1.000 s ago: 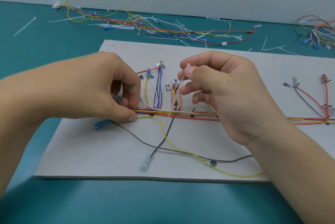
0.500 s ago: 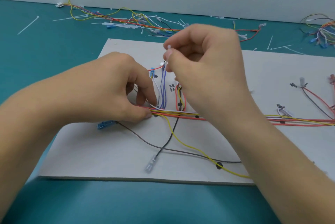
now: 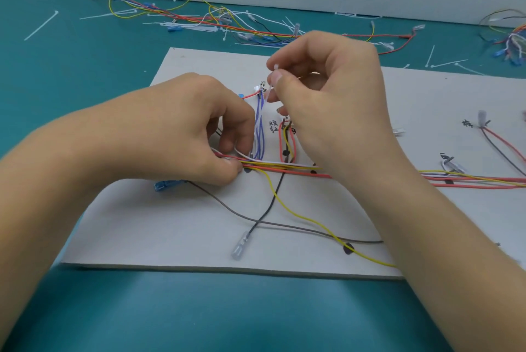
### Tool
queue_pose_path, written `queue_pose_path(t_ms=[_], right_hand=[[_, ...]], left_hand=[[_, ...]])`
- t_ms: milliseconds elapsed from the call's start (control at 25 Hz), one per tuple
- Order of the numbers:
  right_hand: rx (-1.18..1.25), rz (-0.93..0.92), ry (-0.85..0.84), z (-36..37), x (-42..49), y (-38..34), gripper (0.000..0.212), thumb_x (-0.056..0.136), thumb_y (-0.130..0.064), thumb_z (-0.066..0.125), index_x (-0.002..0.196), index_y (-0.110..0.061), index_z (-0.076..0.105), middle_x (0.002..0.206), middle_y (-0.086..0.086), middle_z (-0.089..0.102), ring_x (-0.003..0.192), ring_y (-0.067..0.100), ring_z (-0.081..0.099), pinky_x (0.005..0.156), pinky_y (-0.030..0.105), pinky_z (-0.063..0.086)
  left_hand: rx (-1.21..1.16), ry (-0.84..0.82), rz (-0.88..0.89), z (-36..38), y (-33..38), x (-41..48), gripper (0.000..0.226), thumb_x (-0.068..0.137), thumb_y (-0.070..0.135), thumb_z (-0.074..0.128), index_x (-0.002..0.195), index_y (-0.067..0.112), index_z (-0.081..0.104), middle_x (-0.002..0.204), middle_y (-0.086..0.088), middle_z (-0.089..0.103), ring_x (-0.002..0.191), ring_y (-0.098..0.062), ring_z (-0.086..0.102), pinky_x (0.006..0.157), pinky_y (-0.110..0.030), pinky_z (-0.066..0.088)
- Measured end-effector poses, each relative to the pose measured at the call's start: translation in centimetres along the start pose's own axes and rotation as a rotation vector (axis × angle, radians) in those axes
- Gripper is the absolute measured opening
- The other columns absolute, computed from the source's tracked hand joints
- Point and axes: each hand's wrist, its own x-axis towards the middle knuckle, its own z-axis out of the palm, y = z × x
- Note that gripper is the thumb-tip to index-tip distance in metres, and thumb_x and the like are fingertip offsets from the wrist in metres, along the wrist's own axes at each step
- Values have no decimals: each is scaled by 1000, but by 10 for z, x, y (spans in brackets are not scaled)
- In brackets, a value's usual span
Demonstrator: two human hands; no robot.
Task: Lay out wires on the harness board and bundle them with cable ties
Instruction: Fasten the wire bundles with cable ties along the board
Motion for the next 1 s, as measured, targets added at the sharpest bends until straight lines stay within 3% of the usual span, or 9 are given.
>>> queue_pose_path(t_ms=[200, 320, 480, 640, 840, 1000], right_hand=[[-86, -6, -95, 3, -4, 2, 15, 88, -5, 65, 87, -18, 73, 75, -8, 71, 75, 13, 73, 70, 36, 60], [-59, -15, -136, 4, -5, 1, 16, 89, -5, 64, 87, -19, 72, 76, -5, 71, 76, 16, 74, 70, 40, 60], [-9, -24, -87, 3, -4, 1, 15, 88, -3, 64, 87, -16, 71, 75, -3, 71, 75, 19, 73, 72, 44, 60], [22, -27, -72, 3, -4, 2, 15, 88, -1, 64, 87, -14, 71, 75, -2, 71, 74, 21, 73, 72, 45, 60], [-7, -44, -123, 6, -7, 3, 13, 89, -4, 64, 89, -15, 71, 75, -5, 69, 75, 19, 73, 73, 44, 59], [-32, -51, -146, 5, -6, 3, 14, 89, -2, 64, 90, -13, 72, 75, -4, 70, 71, 13, 71, 70, 37, 59]], left_hand=[[-6, 31, -12, -2, -1, -1, 22, 62, 46, 72, 82, 37, 70, 79, 16, 66, 66, -15, 57, 61, -35, 54], [-4, 38, -55, -4, -3, -1, 35, 56, 60, 74, 86, 42, 71, 70, 6, 61, 63, -15, 57, 65, -43, 55], [-21, -4, -136, -11, -2, -3, 53, 46, 78, 80, 91, 51, 69, 68, 11, 63, 59, -10, 55, 55, -33, 47], [-13, 2, -140, -11, -2, -3, 41, 52, 68, 82, 88, 52, 71, 65, 11, 63, 56, -11, 54, 54, -34, 49], [-31, 21, -67, -8, 0, -3, 20, 64, 48, 86, 80, 47, 74, 56, 7, 58, 46, -10, 46, 46, -28, 39], [-18, 38, 5, -3, 6, -2, 16, 66, 22, 82, 73, 34, 73, 56, 20, 61, 47, -7, 51, 48, -15, 41]])
